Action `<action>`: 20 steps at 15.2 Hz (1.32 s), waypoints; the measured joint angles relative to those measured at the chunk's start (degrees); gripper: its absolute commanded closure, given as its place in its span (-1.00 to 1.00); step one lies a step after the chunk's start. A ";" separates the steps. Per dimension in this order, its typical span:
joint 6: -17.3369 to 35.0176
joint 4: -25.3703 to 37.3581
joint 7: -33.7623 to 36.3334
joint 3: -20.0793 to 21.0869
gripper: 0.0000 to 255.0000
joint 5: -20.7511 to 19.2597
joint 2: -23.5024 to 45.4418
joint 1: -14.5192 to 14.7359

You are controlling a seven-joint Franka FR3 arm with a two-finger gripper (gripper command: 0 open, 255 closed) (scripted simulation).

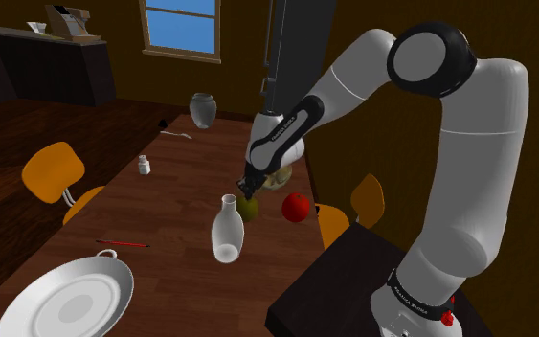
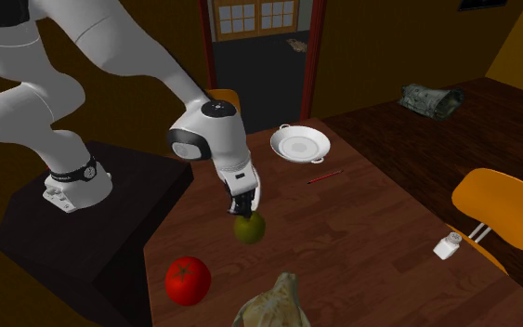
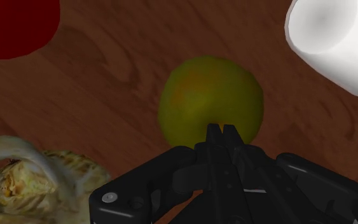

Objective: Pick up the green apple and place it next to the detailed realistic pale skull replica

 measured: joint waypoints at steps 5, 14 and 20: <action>3.03 0.57 0.49 -0.55 1.00 -0.70 3.63 0.49; 3.41 0.53 0.47 -0.60 -1.00 -0.75 3.91 0.48; 0.32 -0.58 -0.18 0.09 -1.00 0.07 -0.30 -0.24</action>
